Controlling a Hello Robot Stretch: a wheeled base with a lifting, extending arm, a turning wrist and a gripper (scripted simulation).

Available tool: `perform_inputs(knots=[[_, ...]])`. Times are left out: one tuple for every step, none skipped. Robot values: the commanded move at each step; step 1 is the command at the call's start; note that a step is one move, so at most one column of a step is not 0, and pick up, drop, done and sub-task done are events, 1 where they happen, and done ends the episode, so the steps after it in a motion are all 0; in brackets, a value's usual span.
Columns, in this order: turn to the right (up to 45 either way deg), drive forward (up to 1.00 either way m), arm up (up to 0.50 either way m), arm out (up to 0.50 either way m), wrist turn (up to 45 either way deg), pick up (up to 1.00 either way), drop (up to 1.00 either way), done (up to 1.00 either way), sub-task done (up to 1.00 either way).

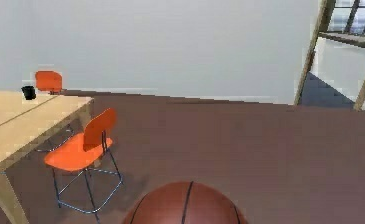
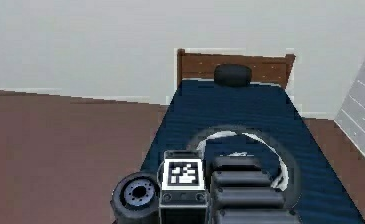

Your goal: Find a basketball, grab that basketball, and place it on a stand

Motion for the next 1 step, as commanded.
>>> perform_inputs(knots=[[6.0, 0.00, 0.00, 0.00, 0.0, 0.00, 0.00, 0.00, 0.00]])
